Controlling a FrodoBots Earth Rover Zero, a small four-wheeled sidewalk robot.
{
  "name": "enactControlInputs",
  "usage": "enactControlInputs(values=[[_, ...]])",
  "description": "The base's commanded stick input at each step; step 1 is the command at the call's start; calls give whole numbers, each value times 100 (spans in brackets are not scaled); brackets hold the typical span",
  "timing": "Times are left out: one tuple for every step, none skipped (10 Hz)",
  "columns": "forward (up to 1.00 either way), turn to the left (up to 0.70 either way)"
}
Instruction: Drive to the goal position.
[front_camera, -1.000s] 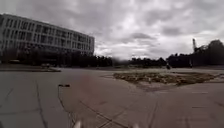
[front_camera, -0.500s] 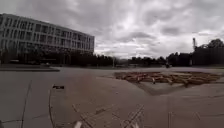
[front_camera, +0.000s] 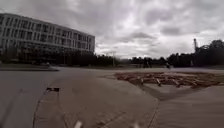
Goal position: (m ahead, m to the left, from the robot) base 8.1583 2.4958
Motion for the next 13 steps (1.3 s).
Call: enactControlInputs(values=[[70,0],[70,0],[70,0],[70,0],[70,0],[70,0],[70,0],[70,0],[70,0],[70,0],[70,0],[70,0],[70,0]])
